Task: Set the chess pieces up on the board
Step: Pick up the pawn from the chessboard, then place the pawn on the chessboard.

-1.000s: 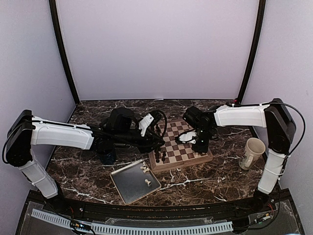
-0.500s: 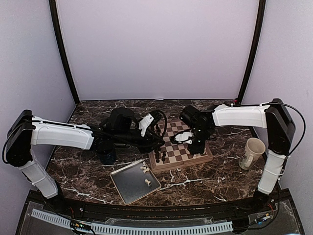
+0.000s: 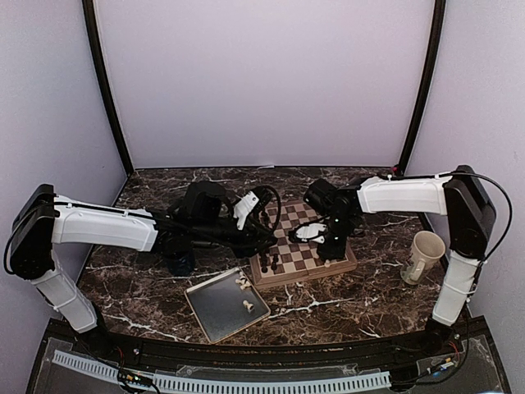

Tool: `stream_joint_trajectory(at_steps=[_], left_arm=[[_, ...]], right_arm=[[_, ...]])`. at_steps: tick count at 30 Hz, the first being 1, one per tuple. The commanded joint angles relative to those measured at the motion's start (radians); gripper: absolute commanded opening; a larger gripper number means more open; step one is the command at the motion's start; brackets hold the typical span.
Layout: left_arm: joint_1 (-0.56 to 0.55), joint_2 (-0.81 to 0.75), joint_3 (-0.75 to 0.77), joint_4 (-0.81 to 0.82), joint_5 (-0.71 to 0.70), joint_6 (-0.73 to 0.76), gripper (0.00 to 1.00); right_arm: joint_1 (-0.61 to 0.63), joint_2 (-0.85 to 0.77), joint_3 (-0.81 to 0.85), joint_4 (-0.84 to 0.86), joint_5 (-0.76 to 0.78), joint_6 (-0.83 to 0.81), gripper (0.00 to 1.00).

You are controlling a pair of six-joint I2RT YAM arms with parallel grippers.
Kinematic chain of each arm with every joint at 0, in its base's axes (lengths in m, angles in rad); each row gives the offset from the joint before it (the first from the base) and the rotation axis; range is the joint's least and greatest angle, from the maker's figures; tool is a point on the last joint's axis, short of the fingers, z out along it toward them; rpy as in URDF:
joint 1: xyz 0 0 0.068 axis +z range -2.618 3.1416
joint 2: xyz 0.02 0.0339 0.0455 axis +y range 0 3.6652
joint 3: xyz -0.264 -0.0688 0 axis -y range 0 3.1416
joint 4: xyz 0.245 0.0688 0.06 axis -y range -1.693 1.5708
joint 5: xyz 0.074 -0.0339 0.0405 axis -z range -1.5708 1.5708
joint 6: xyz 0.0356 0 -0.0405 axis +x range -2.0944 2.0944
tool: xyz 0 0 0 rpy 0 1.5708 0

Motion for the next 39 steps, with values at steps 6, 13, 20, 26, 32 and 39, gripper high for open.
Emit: stream_joint_trajectory(at_steps=[6, 13, 20, 26, 32, 39], left_arm=[[-0.007, 0.003, -0.001, 0.018, 0.025, -0.003, 0.39], [-0.009, 0.009, 0.007, 0.018, 0.026, 0.002, 0.39], [-0.009, 0.038, 0.014, 0.046, 0.017, 0.001, 0.40], [-0.012, 0.074, 0.012, 0.115, 0.038, -0.021, 0.40], [-0.012, 0.048, 0.003, 0.111, 0.029, -0.034, 0.40], [-0.016, -0.121, -0.138, 0.131, -0.156, -0.077, 0.40]], right_arm=[[-0.054, -0.016, -0.036, 0.028, -0.074, -0.017, 0.28], [-0.054, -0.043, -0.012, -0.006, -0.115, -0.028, 0.12], [-0.054, -0.106, 0.022, -0.054, -0.118, -0.045, 0.07], [-0.053, -0.113, 0.078, -0.099, -0.112, -0.055, 0.07], [-0.031, -0.078, 0.202, -0.199, 0.105, -0.213, 0.08], [0.027, 0.088, 0.454, -0.291, 0.356, -0.403, 0.08]])
